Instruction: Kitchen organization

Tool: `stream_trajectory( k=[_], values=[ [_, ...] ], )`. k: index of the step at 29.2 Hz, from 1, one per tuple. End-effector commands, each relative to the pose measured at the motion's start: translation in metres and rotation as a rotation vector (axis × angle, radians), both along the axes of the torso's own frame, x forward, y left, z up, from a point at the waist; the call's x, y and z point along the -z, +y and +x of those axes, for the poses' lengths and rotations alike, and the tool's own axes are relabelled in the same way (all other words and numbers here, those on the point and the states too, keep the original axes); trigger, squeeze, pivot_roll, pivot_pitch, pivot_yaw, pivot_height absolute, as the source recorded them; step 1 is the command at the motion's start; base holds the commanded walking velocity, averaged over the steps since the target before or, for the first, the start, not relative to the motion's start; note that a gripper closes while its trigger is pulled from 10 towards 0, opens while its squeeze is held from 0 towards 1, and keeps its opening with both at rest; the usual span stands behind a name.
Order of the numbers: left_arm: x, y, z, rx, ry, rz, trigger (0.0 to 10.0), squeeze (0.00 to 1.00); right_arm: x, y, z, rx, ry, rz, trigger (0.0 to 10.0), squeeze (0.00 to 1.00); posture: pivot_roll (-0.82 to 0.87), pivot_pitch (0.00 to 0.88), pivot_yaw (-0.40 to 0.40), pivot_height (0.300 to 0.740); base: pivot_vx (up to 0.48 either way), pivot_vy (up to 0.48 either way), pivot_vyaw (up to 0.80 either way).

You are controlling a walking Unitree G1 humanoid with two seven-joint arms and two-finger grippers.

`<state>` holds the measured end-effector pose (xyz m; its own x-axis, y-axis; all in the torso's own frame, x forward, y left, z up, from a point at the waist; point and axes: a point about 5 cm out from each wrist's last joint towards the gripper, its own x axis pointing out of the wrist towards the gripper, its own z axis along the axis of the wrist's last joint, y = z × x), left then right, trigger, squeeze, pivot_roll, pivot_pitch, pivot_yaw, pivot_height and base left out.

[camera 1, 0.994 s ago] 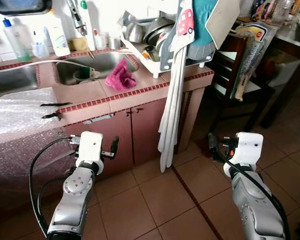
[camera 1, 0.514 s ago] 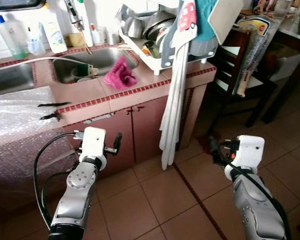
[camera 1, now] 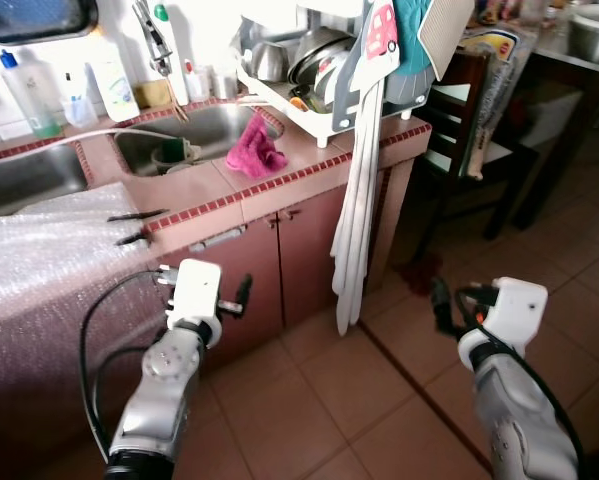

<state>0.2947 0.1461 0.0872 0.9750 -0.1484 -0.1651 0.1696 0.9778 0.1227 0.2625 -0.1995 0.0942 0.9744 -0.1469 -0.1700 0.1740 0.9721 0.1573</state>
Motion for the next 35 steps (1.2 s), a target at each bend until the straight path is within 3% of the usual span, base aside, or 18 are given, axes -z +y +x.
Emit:
stream_trajectory(
  k=[1, 4, 14, 17, 29, 32, 35],
  values=[
    [0.0, 0.007, -0.001, -0.018, 0.006, 0.008, 10.0, 0.0, -0.009, 0.007, 0.005, -0.011, -0.039, -0.006, 10.0, 0.0, -0.04, 0.0, 0.037, 0.74, 0.0, 0.476, 0.0],
    [0.0, 0.005, 0.0, -0.012, 0.008, 0.011, 10.0, 0.0, -0.009, 0.01, 0.006, -0.021, -0.051, 0.055, 10.0, 0.0, -0.04, 0.0, 0.038, 0.74, 0.0, 0.476, 0.0],
    [-0.006, 0.002, -0.001, -0.023, -0.041, 0.007, 10.0, 0.0, -0.01, 0.01, 0.006, -0.048, -0.04, -0.018, 10.0, 0.0, -0.04, 0.0, 0.021, 0.74, 0.0, 0.144, 0.0],
    [-0.006, 0.005, -0.001, -0.049, -0.042, -0.021, 10.0, 0.0, -0.015, 0.01, 0.008, -0.08, -0.063, -0.074, 10.0, 0.0, -0.04, 0.0, 0.02, 0.74, 0.0, 0.0, 0.8],
    [-0.007, 0.008, 0.001, -0.089, -0.05, 0.006, 10.0, 0.0, -0.016, 0.011, 0.011, -0.097, -0.065, -0.089, 10.0, 0.0, -0.04, 0.0, 0.008, 0.74, 0.0, 0.0, 0.8],
    [-0.011, 0.007, 0.0, -0.065, -0.082, 0.002, 10.0, 0.0, -0.019, 0.013, 0.013, -0.117, -0.091, -0.144, 10.0, 0.0, -0.04, 0.0, 0.008, 0.74, 0.0, 0.0, 0.8],
    [-0.022, 0.011, -0.001, -0.095, -0.174, 0.008, 10.0, 0.0, -0.03, 0.014, 0.013, -0.127, -0.162, -0.259, 10.0, 0.0, -0.03, 0.0, 0.009, 0.74, 0.0, 0.0, 0.8]
  ],
)
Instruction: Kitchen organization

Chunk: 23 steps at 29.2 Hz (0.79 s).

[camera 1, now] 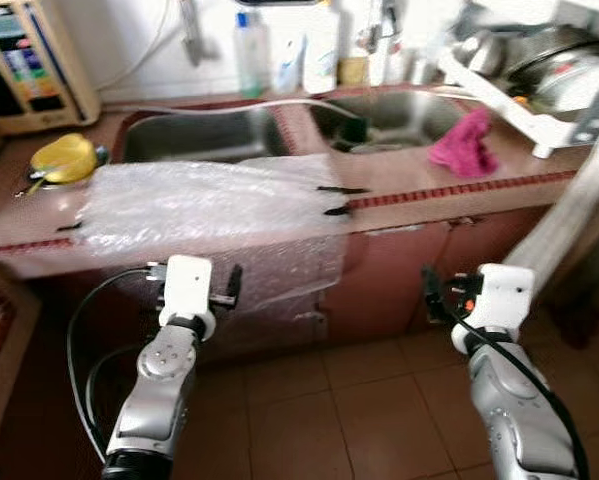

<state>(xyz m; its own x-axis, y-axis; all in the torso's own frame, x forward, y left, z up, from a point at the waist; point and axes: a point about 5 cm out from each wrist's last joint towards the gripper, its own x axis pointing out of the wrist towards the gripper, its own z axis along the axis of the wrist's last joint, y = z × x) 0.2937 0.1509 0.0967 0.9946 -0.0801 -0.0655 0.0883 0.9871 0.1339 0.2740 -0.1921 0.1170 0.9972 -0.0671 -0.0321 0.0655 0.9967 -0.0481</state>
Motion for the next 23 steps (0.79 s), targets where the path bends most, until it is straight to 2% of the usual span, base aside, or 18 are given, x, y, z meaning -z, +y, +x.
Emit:
stream_trajectory(
  k=[1, 4, 9, 11, 12, 15, 18, 22, 23],
  values=[
    [-0.015, 0.008, 0.0, -0.03, -0.091, 0.012, 10.0, 0.0, -0.01, 0.006, 0.002, -0.023, -0.057, -0.047, 10.0, 0.0, -0.03, 0.0, 0.008, 0.74, 0.0, 0.0, 0.8],
    [-0.011, 0.01, 0.0, -0.046, -0.073, 0.013, 10.0, 0.0, -0.011, 0.006, 0.004, -0.025, -0.058, -0.054, 10.0, 0.0, -0.03, 0.0, 0.008, 0.74, 0.0, 0.0, 0.8],
    [-0.007, 0.007, -0.003, -0.01, -0.062, -0.001, 10.0, 0.0, -0.006, 0.004, 0.003, -0.025, -0.044, -0.068, 10.0, 0.0, -0.04, 0.0, 0.008, 0.74, 0.0, 0.0, 0.8],
    [-0.006, 0.008, -0.002, -0.023, -0.051, -0.06, 10.0, 0.0, -0.005, 0.004, 0.002, -0.018, -0.047, -0.072, 10.0, 0.0, -0.04, 0.0, 0.013, 0.74, 0.0, 0.0, 0.76],
    [-0.006, 0.008, -0.002, -0.023, -0.051, -0.06, 10.0, 0.0, -0.005, 0.004, 0.002, -0.018, -0.047, -0.072, 10.0, 0.0, -0.04, 0.0, 0.013, 0.74, 0.0, 0.0, 0.72],
    [-0.006, 0.01, -0.002, -0.042, -0.051, -0.075, 10.0, 0.0, -0.003, -0.003, 0.001, 0.044, -0.03, -0.074, 10.0, 0.0, -0.04, 0.0, 0.014, 0.74, 0.0, 0.0, 0.0],
    [-0.008, 0.013, -0.003, -0.057, -0.062, -0.108, 10.0, 0.0, 0.003, -0.013, -0.001, 0.126, 0.012, -0.121, 10.0, 0.0, -0.03, 0.0, 0.011, 0.74, 0.0, 0.0, 0.0],
    [-0.009, 0.014, -0.004, -0.067, -0.086, -0.117, 10.0, 0.0, 0.005, -0.016, -0.001, 0.149, 0.028, -0.104, 10.0, 0.0, -0.03, 0.0, 0.01, 0.74, 0.0, 0.0, 0.0],
    [-0.008, 0.014, -0.005, -0.061, -0.071, -0.151, 10.0, 0.0, 0.006, -0.015, 0.0, 0.142, 0.034, -0.104, 10.0, 0.0, -0.03, 0.0, 0.01, 0.74, 0.0, 0.0, 0.0]
  ],
)
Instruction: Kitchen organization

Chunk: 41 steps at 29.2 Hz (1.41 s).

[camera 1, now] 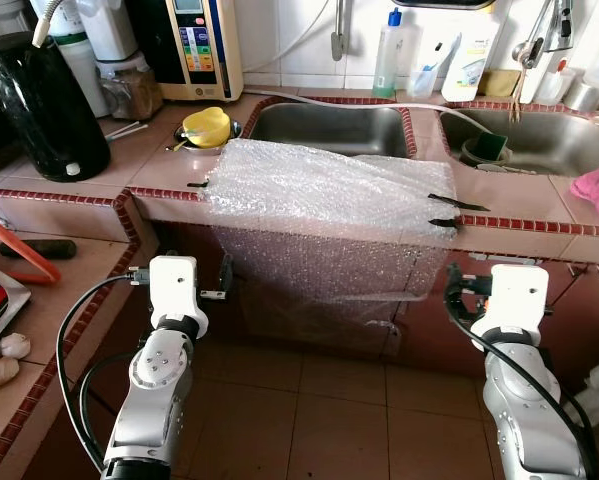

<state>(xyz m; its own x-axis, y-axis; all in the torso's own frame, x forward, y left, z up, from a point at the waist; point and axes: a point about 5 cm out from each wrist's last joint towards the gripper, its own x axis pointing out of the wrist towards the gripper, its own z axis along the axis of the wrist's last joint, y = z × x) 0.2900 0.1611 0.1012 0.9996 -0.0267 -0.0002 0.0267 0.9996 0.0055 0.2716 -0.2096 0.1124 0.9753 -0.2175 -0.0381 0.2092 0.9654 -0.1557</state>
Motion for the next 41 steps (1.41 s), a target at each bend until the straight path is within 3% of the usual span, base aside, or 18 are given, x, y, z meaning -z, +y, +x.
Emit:
stream_trajectory(
  k=[1, 7, 11, 13, 17, 23, 33, 36, 41],
  values=[
    [-0.003, 0.004, -0.001, 0.004, -0.007, -0.034, 10.0, 0.0, 0.001, 0.004, 0.004, -0.013, 0.012, 0.026, 10.0, 0.0, -0.03, 0.0, 0.01, 0.74, 0.0, 0.0, 0.0],
    [0.002, 0.005, -0.002, -0.021, 0.063, -0.038, 10.0, 0.0, -0.006, 0.014, 0.009, -0.058, -0.036, 0.065, 10.0, 0.0, -0.03, 0.0, 0.004, 0.74, 0.0, 0.0, 0.0],
    [-0.001, -0.001, -0.001, 0.028, 0.036, -0.009, 10.0, 0.0, -0.002, 0.021, 0.005, -0.092, 0.018, 0.076, 10.0, 0.0, -0.03, 0.0, 0.003, 0.74, 0.0, 0.0, 0.0],
    [-0.004, -0.006, 0.0, 0.052, 0.018, 0.008, 10.0, 0.0, -0.004, 0.024, 0.003, -0.13, -0.019, 0.098, 10.0, 0.0, -0.03, 0.0, 0.004, 0.74, 0.0, 0.0, 0.0],
    [-0.009, -0.011, 0.0, 0.08, -0.002, -0.005, 10.0, 0.0, -0.008, 0.021, 0.004, -0.112, -0.038, 0.056, 10.0, 0.0, -0.03, 0.0, 0.003, 0.74, 0.0, 0.0, 0.0],
    [-0.009, -0.011, 0.001, 0.066, 0.004, -0.006, 10.0, 0.0, -0.006, 0.015, 0.008, -0.097, -0.003, 0.085, 10.0, 0.0, -0.03, 0.0, -0.01, 0.74, 0.0, 0.0, -0.63],
    [-0.01, -0.013, 0.001, 0.062, -0.009, -0.011, 10.0, 0.0, -0.009, 0.023, 0.011, -0.149, -0.016, 0.076, 10.0, 0.0, -0.03, 0.0, -0.016, 0.74, 0.0, 0.0, -0.77],
    [-0.01, -0.012, 0.002, 0.059, -0.007, 0.001, 10.0, 0.0, -0.014, 0.026, 0.01, -0.166, -0.055, 0.081, 10.0, 0.0, -0.03, 0.0, -0.011, 0.74, 0.0, 0.0, 0.0],
    [-0.011, -0.014, 0.002, 0.079, -0.007, 0.0, 10.0, 0.0, -0.011, 0.026, 0.011, -0.153, -0.016, 0.065, 10.0, 0.0, -0.03, 0.0, -0.009, 0.74, 0.0, 0.0, 0.0]
  ],
)
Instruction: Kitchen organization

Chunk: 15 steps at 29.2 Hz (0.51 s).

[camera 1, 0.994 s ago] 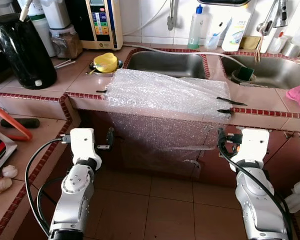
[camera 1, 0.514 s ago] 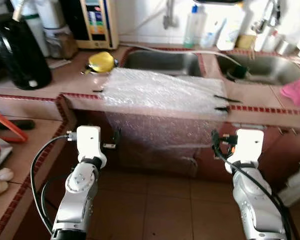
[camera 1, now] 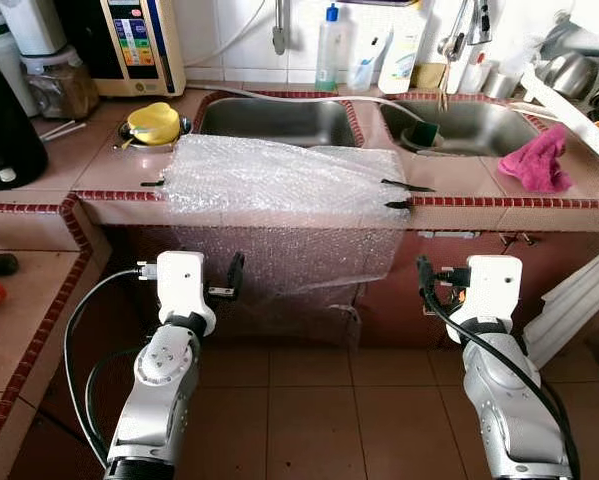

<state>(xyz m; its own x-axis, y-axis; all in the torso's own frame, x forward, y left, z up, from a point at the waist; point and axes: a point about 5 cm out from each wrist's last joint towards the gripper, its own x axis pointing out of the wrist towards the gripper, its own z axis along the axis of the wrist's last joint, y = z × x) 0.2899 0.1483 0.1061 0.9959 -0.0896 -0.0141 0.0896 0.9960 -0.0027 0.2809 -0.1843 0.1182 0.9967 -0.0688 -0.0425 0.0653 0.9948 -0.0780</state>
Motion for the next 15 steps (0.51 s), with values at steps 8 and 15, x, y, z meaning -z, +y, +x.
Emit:
stream_trajectory(
  k=[8, 15],
  values=[
    [-0.0064, 0.0003, 0.003, 0.004, -0.019, 0.0, 10.0, 0.0, -0.0049, 0.0073, 0.0028, -0.005, -0.022, 0.059, 10.0, 0.0, -0.03, 0.0, -0.01, 0.74, 0.0, 0.0, 0.0],
    [-0.0063, 0.0007, 0.0032, 0.005, -0.016, 0.004, 10.0, 0.0, -0.0038, 0.0089, 0.0017, 0.003, -0.016, 0.063, 10.0, 0.0, -0.03, 0.0, -0.006, 0.74, 0.0, 0.0, 0.0]
  ],
)
